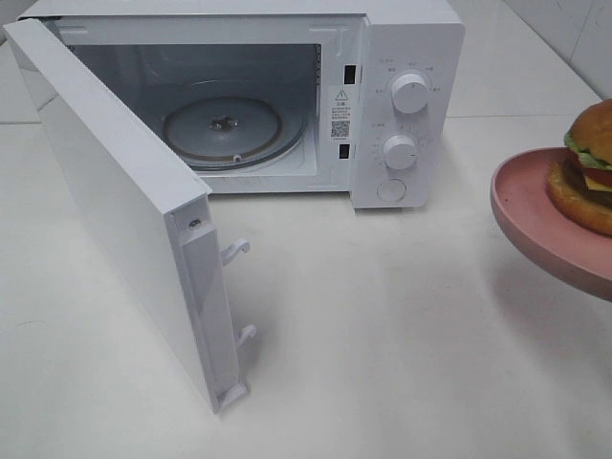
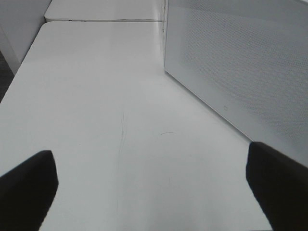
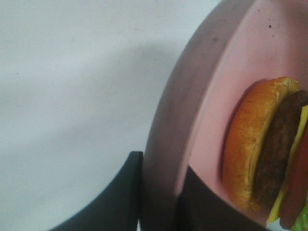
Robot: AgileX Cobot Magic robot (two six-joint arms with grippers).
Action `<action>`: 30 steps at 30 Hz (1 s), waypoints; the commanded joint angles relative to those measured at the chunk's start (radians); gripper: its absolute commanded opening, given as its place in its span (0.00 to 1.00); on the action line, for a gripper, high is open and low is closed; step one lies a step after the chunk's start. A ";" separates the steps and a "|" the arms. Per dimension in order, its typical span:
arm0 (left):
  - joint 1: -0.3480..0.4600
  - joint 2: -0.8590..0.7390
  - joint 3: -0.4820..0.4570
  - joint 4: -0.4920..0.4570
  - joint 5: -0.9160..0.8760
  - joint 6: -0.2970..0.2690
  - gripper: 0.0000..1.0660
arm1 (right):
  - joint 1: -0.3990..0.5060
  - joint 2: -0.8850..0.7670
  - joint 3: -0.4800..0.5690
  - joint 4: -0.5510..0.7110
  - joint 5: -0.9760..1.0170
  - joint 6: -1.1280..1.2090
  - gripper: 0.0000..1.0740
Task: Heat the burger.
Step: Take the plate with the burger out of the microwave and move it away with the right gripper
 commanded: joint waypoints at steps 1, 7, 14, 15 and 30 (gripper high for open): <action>0.001 -0.018 0.003 0.000 -0.008 0.000 0.94 | -0.004 0.021 -0.006 -0.088 0.032 0.070 0.00; 0.001 -0.018 0.003 0.000 -0.008 0.000 0.94 | -0.004 0.098 -0.006 -0.171 0.069 0.210 0.00; 0.001 -0.018 0.003 0.000 -0.008 0.000 0.94 | -0.004 0.218 -0.009 -0.236 0.065 0.432 0.00; 0.001 -0.018 0.003 0.000 -0.008 0.000 0.94 | -0.004 0.238 -0.011 -0.243 0.065 0.463 0.00; 0.001 -0.018 0.003 0.000 -0.008 0.000 0.94 | -0.004 0.667 -0.199 -0.347 0.206 1.078 0.00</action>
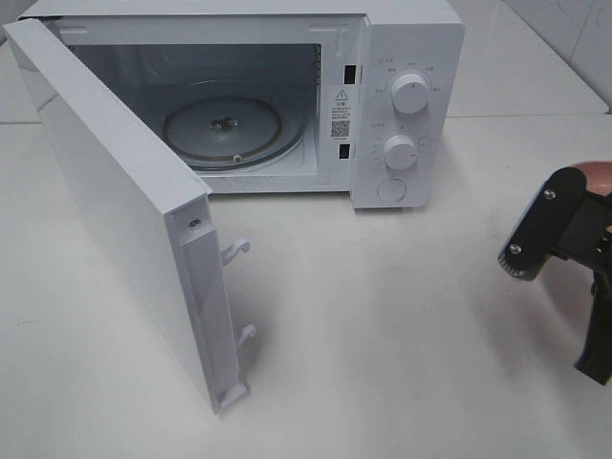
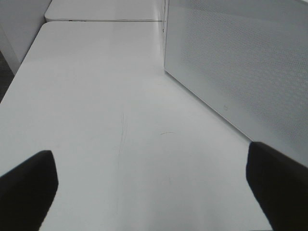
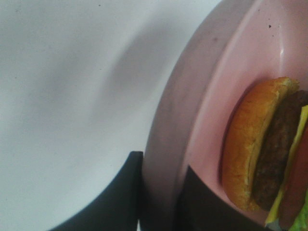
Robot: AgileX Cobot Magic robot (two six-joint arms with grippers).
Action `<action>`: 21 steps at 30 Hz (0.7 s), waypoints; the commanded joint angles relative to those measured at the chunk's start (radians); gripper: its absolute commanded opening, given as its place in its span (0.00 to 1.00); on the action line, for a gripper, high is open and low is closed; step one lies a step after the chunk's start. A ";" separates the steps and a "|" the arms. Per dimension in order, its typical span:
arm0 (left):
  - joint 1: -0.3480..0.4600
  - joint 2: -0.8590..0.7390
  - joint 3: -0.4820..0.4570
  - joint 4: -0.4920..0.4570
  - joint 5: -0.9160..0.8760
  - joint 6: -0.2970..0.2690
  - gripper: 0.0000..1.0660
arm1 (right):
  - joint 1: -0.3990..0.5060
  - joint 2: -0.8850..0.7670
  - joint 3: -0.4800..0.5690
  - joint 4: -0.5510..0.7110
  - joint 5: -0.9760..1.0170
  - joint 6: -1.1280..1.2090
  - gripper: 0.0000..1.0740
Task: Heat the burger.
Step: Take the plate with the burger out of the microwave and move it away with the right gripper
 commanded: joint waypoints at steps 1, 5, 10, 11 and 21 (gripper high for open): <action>0.001 -0.018 0.003 0.000 -0.008 0.000 0.94 | -0.004 0.135 -0.094 -0.066 0.114 0.134 0.00; 0.001 -0.018 0.003 0.000 -0.008 0.000 0.94 | -0.004 0.215 -0.147 -0.066 0.145 0.185 0.00; 0.001 -0.018 0.003 0.000 -0.008 0.000 0.94 | -0.004 0.309 -0.226 -0.063 0.151 0.253 0.00; 0.001 -0.018 0.003 0.000 -0.008 0.000 0.94 | -0.004 0.335 -0.248 -0.063 0.151 0.282 0.00; 0.001 -0.018 0.003 0.000 -0.008 0.000 0.94 | -0.007 0.476 -0.290 -0.066 0.145 0.355 0.01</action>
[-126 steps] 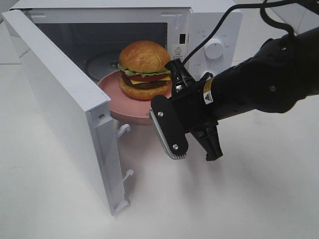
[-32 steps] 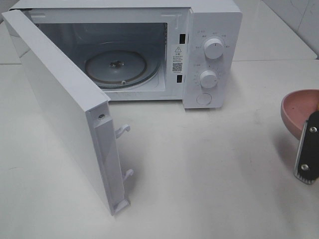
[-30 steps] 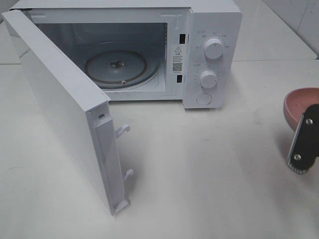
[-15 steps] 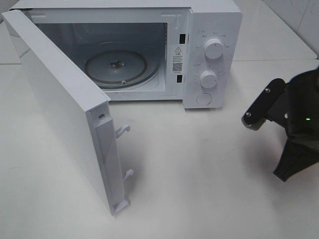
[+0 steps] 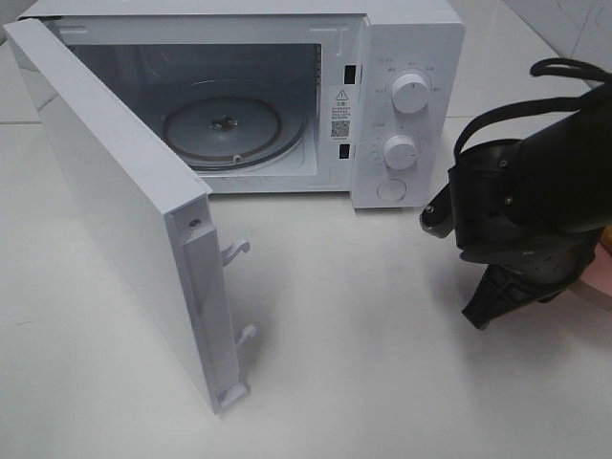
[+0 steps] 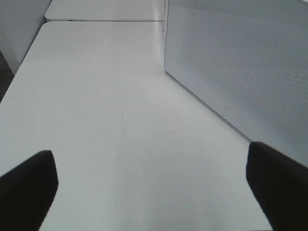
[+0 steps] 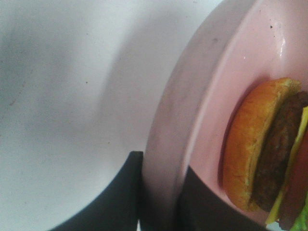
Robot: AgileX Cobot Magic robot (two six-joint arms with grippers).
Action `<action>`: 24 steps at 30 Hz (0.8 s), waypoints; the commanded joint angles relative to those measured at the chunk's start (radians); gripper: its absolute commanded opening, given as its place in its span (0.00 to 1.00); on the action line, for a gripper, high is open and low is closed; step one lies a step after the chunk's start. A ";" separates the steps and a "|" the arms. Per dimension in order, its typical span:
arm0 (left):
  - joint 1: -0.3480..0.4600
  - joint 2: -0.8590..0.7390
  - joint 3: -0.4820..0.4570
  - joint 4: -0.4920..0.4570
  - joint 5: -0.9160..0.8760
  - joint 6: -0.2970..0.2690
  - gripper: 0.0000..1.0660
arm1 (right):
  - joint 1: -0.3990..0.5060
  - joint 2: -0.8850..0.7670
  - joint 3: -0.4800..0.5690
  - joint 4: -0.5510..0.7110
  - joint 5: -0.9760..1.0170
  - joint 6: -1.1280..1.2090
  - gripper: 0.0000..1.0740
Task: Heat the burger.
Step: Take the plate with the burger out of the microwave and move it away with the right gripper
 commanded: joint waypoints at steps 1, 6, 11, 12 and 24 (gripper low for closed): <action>0.001 -0.018 0.003 0.000 -0.008 0.000 0.94 | -0.005 0.062 -0.008 -0.059 0.051 0.038 0.01; 0.001 -0.018 0.003 0.000 -0.008 0.000 0.94 | -0.005 0.135 -0.008 -0.065 0.034 0.090 0.03; 0.001 -0.018 0.003 0.000 -0.008 0.000 0.94 | -0.005 0.170 -0.008 -0.080 0.034 0.116 0.04; 0.001 -0.018 0.003 0.000 -0.008 0.000 0.94 | -0.005 0.192 -0.008 -0.089 0.034 0.129 0.04; 0.001 -0.018 0.003 0.000 -0.008 0.000 0.94 | -0.017 0.252 -0.008 -0.110 0.017 0.182 0.25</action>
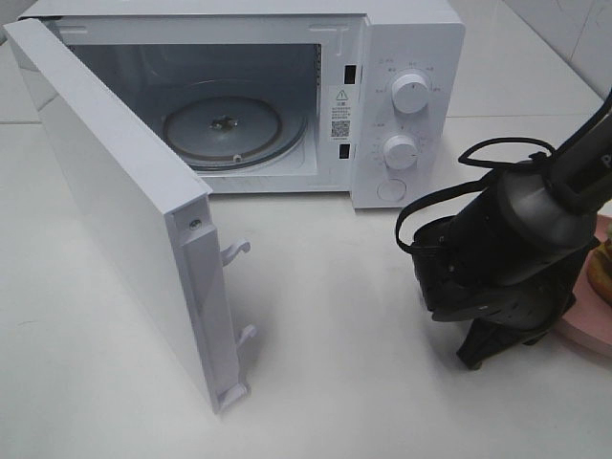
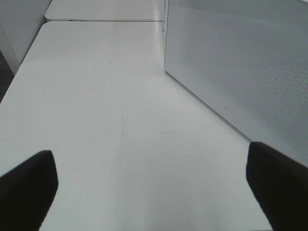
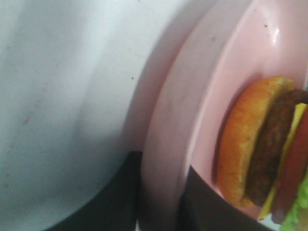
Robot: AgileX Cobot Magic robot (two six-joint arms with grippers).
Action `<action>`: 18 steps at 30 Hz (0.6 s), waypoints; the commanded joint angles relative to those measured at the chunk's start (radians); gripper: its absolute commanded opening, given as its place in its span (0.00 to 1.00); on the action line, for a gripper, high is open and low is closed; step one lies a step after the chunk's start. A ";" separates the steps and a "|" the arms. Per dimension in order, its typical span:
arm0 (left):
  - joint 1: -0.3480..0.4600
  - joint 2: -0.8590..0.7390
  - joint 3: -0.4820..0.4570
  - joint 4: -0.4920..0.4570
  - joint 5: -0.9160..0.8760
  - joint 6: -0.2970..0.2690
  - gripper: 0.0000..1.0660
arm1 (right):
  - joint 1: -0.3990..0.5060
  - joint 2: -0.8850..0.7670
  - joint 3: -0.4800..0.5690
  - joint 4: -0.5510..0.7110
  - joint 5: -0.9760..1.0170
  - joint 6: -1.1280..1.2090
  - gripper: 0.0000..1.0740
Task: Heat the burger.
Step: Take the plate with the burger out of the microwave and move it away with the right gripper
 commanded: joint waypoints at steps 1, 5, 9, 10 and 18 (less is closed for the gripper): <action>0.001 -0.018 0.003 0.000 -0.008 0.000 0.94 | -0.006 0.002 -0.001 -0.027 0.039 0.003 0.25; 0.001 -0.018 0.003 0.000 -0.008 0.000 0.94 | 0.016 -0.051 -0.001 0.006 0.035 -0.029 0.39; 0.001 -0.018 0.003 0.000 -0.008 0.000 0.94 | 0.034 -0.115 -0.001 0.043 0.032 -0.060 0.42; 0.001 -0.018 0.003 0.000 -0.008 0.000 0.94 | 0.047 -0.169 -0.001 0.079 0.031 -0.090 0.42; 0.001 -0.018 0.003 0.000 -0.008 0.000 0.94 | 0.056 -0.364 -0.001 0.225 0.024 -0.185 0.42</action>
